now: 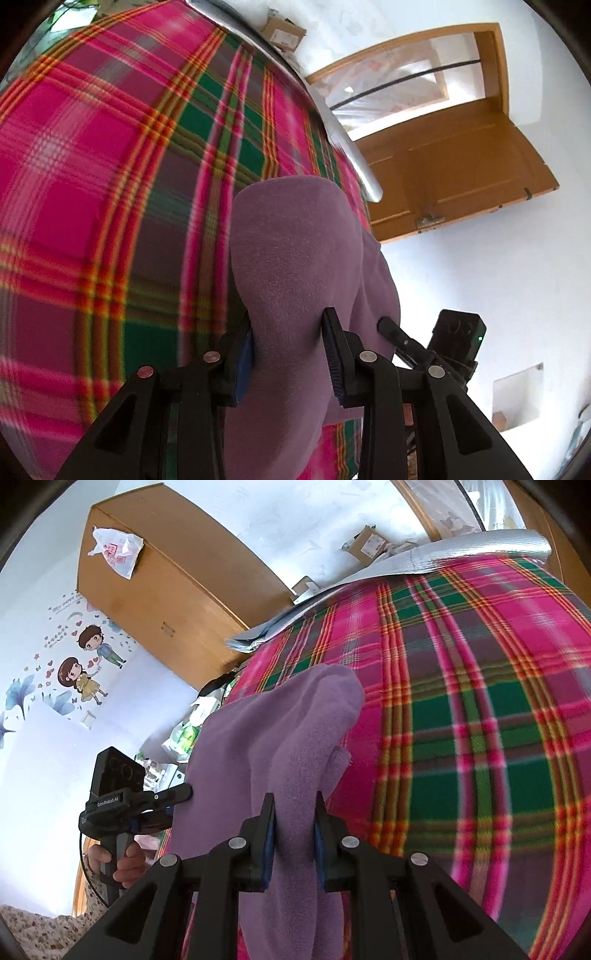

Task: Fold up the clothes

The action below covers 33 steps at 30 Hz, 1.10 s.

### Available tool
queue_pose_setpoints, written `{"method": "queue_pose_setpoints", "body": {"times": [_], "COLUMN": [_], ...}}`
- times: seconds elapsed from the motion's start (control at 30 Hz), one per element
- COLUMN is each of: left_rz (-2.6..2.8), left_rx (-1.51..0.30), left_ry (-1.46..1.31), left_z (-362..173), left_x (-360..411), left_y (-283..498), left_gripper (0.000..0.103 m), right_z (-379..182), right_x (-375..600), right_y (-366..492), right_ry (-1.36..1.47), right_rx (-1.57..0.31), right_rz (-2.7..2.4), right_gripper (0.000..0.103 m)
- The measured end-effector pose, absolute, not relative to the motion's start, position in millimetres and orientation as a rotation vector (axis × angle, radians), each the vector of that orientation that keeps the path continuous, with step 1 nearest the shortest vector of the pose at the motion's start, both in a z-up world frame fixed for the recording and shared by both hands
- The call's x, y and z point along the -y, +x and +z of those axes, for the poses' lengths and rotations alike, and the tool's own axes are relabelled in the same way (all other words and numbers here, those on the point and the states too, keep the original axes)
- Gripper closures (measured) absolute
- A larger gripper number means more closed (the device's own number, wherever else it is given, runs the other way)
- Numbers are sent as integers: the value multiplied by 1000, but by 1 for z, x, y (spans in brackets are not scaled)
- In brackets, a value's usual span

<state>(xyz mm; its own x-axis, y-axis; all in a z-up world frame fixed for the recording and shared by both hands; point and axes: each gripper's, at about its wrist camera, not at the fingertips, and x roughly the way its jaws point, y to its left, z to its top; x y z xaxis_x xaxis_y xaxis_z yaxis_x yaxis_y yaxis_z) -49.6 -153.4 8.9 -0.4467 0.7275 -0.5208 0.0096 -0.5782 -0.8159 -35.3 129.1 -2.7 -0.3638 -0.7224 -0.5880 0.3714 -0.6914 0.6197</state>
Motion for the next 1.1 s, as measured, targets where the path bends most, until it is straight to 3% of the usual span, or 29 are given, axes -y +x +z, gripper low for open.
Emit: {"method": "queue_pose_setpoints", "body": {"times": [0.93,1.1], "left_rz": [2237,2235], "left_rx": [1144,1142], "left_ry": [-1196,-1208], "left_z": [-2,-9], "left_x": [192,216], "left_y": [-152,-142], "left_gripper": [68,68], "right_z": [-17,-23], "right_x": [-43,-39], "right_y": [-127,-131], "right_ry": [1114,1112], "right_rx": [467,416], "right_rz": [-2110,-2151], "right_gripper": [85,85]}}
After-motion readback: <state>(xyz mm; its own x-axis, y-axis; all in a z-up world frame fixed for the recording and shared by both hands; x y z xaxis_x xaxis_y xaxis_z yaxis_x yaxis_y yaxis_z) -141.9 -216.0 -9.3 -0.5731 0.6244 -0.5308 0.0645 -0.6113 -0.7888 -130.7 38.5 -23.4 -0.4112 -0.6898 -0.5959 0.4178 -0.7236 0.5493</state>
